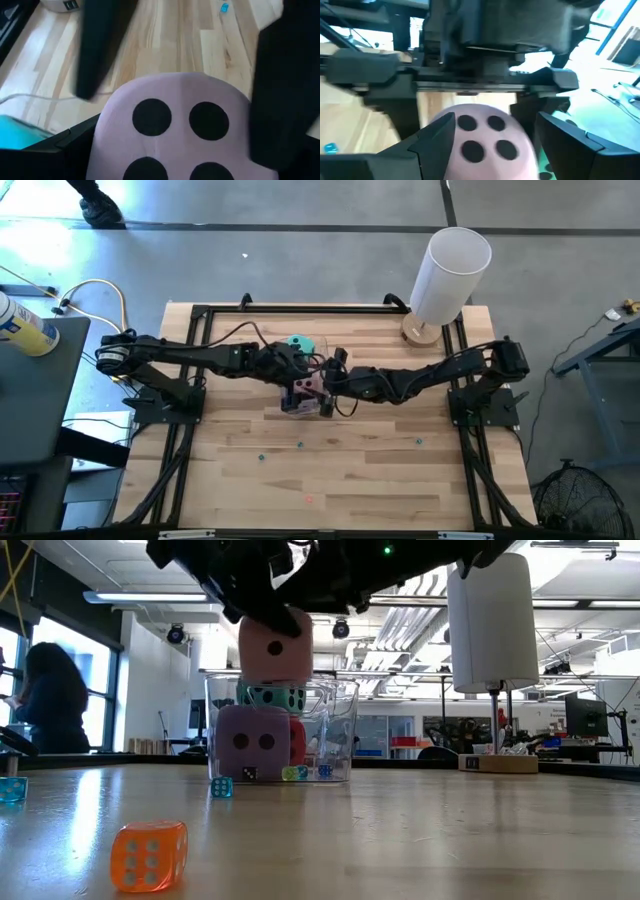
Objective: Pick & Place Dice
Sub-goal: Put the large pink die into the transparent bin
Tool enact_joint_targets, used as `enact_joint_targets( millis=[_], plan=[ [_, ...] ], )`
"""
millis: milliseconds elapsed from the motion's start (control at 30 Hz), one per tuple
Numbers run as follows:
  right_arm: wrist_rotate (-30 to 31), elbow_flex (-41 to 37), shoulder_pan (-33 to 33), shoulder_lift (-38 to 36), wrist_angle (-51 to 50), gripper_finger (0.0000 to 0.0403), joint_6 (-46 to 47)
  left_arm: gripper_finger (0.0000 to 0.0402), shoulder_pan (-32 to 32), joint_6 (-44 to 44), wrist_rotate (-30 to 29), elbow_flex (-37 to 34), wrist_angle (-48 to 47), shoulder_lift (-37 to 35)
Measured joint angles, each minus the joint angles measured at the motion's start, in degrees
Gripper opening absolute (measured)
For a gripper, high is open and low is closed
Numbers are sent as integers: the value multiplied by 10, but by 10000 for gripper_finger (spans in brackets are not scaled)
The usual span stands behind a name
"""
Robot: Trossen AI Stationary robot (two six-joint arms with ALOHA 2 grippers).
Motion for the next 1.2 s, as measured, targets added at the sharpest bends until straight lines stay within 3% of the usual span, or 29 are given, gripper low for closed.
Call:
enact_joint_targets(
  millis=[467, 633, 1200],
  plan=[
    [12, 1, -1, 1, 1, 270, 12, 386, 0, -6, -9, -41, 17, 2],
    [-37, 2, -15, 12, -3, 270, 42, 386, 3, -6, -12, -41, 17, 2],
    [-89, 4, -65, 78, -5, 270, 108, 386, 15, -6, -14, -44, 9, 3]
  ],
)
